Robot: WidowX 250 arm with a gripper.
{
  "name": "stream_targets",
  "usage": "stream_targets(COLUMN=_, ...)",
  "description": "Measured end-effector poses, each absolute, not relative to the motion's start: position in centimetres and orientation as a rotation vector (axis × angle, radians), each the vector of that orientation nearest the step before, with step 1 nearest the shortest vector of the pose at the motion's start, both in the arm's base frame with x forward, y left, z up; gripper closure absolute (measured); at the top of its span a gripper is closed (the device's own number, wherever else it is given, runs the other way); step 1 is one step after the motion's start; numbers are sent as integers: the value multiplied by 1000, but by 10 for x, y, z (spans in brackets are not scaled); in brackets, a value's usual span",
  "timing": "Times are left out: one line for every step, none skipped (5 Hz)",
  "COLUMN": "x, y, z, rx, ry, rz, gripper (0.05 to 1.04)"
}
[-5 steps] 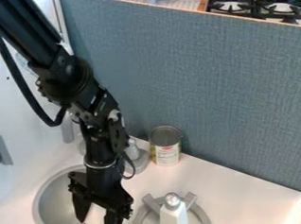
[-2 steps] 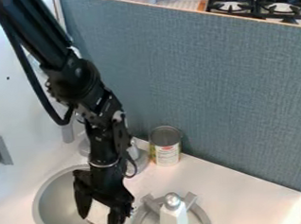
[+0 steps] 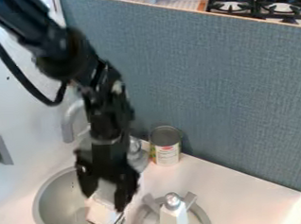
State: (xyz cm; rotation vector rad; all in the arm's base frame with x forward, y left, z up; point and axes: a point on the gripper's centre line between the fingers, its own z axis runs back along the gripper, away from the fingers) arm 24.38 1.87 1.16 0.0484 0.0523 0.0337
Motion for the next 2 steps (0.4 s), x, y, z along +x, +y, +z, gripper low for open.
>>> stream_targets(x=254, y=3, z=48, rx=25, ry=5, rz=27, gripper=75)
stream_targets(x=279, y=-13, z=73, rx=19, ry=-50, rz=-39, gripper=75)
